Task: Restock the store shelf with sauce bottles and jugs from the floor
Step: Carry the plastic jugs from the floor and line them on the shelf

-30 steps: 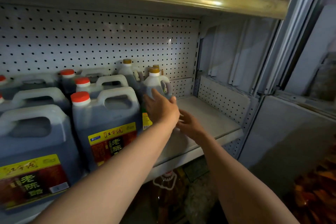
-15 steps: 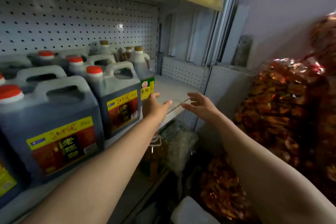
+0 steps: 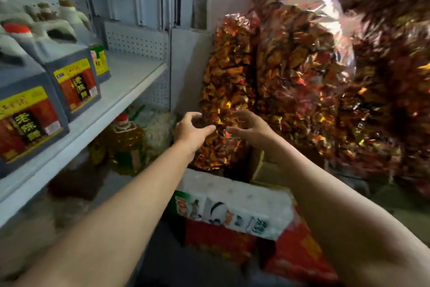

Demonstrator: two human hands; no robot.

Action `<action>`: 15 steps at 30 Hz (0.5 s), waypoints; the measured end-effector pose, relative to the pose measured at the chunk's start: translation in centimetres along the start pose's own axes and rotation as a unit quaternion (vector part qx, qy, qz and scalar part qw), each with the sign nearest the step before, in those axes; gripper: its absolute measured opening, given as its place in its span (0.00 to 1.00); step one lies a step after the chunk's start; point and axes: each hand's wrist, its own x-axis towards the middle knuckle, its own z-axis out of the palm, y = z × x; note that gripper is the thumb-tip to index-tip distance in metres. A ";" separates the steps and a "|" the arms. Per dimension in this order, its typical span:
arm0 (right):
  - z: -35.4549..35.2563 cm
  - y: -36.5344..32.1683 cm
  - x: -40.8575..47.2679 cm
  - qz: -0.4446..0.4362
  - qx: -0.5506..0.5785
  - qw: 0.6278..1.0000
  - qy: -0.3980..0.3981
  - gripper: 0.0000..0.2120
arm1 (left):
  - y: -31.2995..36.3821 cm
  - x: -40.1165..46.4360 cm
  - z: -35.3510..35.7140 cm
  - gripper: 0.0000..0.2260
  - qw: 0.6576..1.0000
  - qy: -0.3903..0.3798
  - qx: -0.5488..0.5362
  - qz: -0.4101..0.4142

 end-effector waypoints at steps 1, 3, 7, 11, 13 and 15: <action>-1.3 0.7 -2.0 0.011 -0.002 1.000 0.010 0.33 | 0.3 -1.5 1.5 0.22 1.000 -0.015 -0.002 0.003; -3.9 2.4 -5.8 0.025 -0.011 0.999 0.027 0.37 | 1.1 -4.6 4.4 0.22 0.999 -0.033 -0.006 0.012; -10.0 6.4 -14.5 0.037 -0.035 0.997 0.052 0.35 | 3.0 -11.5 10.7 0.24 0.998 -0.062 0.008 0.027; -18.9 12.4 -24.3 0.065 -0.116 0.988 0.079 0.33 | 4.8 -19.6 19.1 0.25 0.994 -0.094 0.023 0.040; -23.2 15.6 -29.4 0.081 -0.169 0.978 0.096 0.33 | 5.3 -24.1 24.1 0.25 0.991 -0.114 0.049 0.044; -27.0 18.4 -34.7 0.099 -0.208 0.967 0.106 0.34 | 5.6 -29.0 29.3 0.25 0.987 -0.140 0.072 0.044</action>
